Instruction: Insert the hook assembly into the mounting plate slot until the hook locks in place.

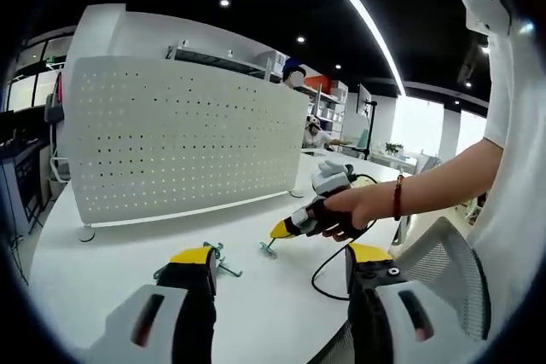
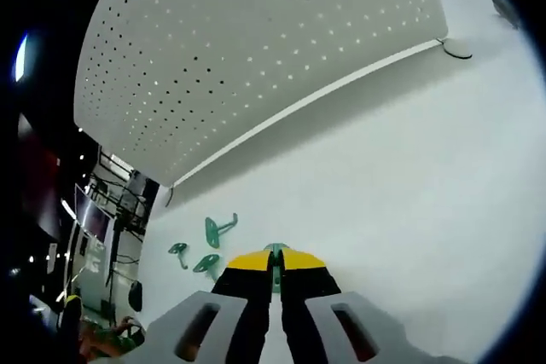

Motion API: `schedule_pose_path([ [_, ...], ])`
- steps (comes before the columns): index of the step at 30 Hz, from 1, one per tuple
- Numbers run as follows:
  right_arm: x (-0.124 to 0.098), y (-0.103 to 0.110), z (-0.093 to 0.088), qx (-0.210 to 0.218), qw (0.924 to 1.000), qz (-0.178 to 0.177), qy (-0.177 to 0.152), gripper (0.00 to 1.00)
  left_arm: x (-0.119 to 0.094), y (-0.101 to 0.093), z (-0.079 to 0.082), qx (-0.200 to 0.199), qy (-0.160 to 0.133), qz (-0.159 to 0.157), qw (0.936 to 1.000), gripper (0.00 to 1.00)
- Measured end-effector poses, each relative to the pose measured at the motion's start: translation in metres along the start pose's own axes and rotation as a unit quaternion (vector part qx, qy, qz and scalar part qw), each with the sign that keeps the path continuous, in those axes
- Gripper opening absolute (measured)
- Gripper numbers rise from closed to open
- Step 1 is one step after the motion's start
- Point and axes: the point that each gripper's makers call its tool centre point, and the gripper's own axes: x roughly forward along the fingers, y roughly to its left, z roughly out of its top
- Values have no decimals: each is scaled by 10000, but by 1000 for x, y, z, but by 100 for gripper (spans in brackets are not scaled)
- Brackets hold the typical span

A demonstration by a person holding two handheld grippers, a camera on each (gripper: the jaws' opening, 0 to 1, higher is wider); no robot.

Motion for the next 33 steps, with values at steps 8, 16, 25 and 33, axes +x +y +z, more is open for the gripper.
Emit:
schedule_pose_path([
  [8,-10,10,13,-271,9990,91,-341,1,1,-5,3,16,-47,-32,10000,63],
  [16,-24,25,39,-1159,9880,73,-1017,1,1,-8,6,26,-115,-54,9999,63],
  [25,-38,45,59,-1739,9739,50,-1460,0,-1,-12,8,61,-162,-71,9998,63],
  [33,-53,63,81,-1908,9627,150,-1912,0,-2,-14,10,85,-204,-78,9997,63],
])
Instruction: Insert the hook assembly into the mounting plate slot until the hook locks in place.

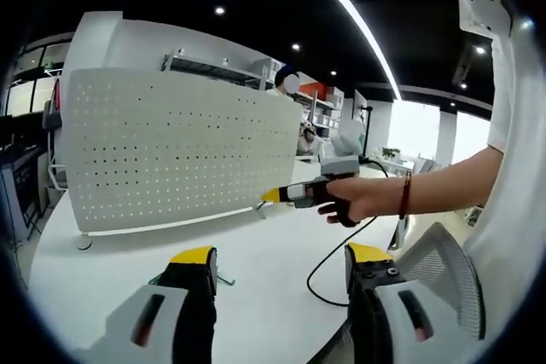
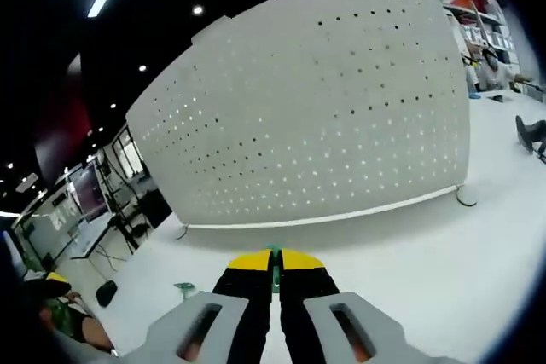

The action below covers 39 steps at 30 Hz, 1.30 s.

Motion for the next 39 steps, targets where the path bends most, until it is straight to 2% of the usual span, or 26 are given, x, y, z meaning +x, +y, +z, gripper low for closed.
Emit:
schedule_pose_path([
  [4,-2,5,14,50,9997,73,-213,0,-1,-1,2,101,-28,-10,9999,62],
  [6,-4,6,22,-166,9993,40,-341,0,-1,-1,3,98,-47,-7,9999,64],
  [8,-4,10,28,-193,9988,129,-432,0,-1,-2,5,127,-81,-5,9999,65],
  [9,-4,13,37,-323,9973,195,-624,0,-2,-3,6,140,-85,-5,9999,65],
  [11,-5,11,40,-545,9968,101,-574,0,-2,-4,7,168,-98,-1,9998,67],
  [13,-5,15,46,-500,9963,149,-688,0,-2,-3,9,223,-118,38,9997,70],
  [17,-8,22,65,-656,9936,173,-907,0,-3,-4,14,253,-216,89,9994,74],
  [20,-10,27,83,-789,9896,196,-1187,0,-4,-4,16,318,-246,127,9991,78],
  [23,-11,27,94,-795,9882,111,-1303,0,-5,-3,18,350,-281,189,9988,80],
  [25,-12,28,104,-823,9852,117,-1500,0,-6,-1,20,340,-344,235,9986,83],
  [39,-12,35,140,-954,9774,127,-1881,0,-6,4,23,310,-490,385,9976,95],
])
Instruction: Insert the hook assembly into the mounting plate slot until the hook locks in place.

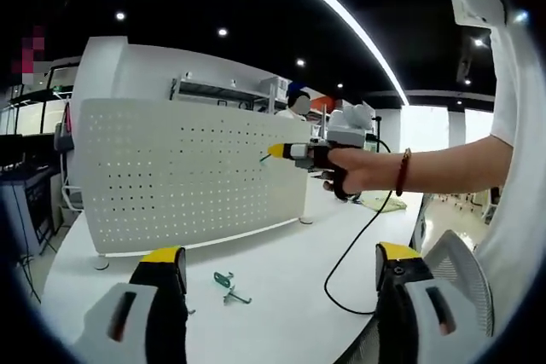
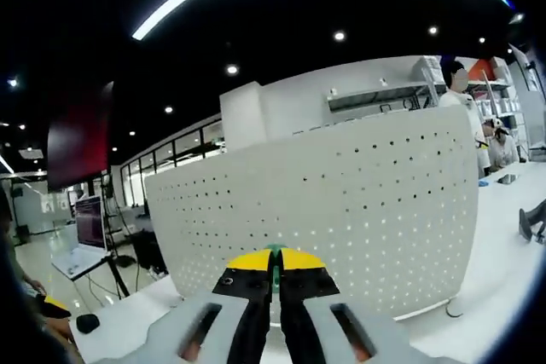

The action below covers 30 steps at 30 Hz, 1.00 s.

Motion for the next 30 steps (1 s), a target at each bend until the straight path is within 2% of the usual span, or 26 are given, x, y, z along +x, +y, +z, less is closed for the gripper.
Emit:
schedule_pose_path([
  [3,5,2,10,-88,9999,27,-98,0,0,3,0,-4,-3,71,10000,100],
  [13,22,0,35,-211,9991,-51,-365,0,1,4,-3,-11,11,35,10000,100],
  [24,37,-15,47,-288,9984,-239,-428,0,1,9,-6,-32,53,35,10000,99],
  [30,42,-25,55,-272,9979,-332,-479,0,2,13,-3,-32,9,52,10000,99],
])
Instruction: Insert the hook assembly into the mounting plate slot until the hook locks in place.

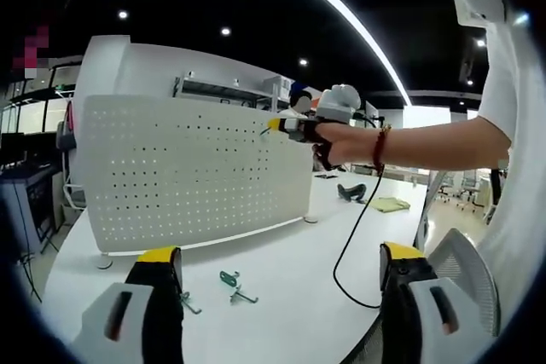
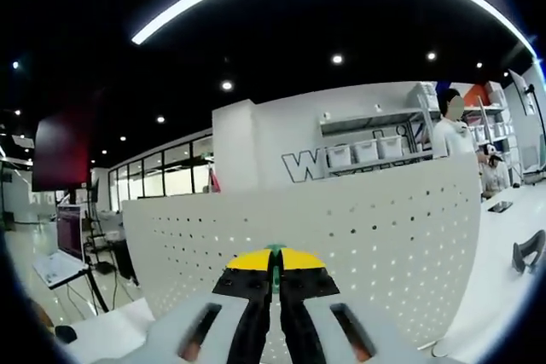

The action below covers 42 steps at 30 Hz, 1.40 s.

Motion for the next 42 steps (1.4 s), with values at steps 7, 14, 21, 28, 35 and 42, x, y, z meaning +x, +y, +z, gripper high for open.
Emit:
schedule_pose_path([
  [7,9,-7,11,-121,9998,-90,-111,0,1,-1,-3,2,55,-51,10000,98],
  [14,18,-9,17,-211,9994,-156,-204,0,1,-1,-4,-54,49,-21,10000,97],
  [21,27,-11,21,-295,9989,-257,-270,0,1,-3,-6,-58,86,-88,9999,96],
  [28,37,-17,20,-335,9984,-372,-265,0,2,-1,-8,-94,97,-58,9999,96],
  [35,42,-23,21,-392,9977,-459,-304,0,1,3,-10,-126,113,-19,9999,95],
  [42,47,-28,17,-328,9973,-557,-361,0,1,6,-12,-157,117,33,9998,94],
])
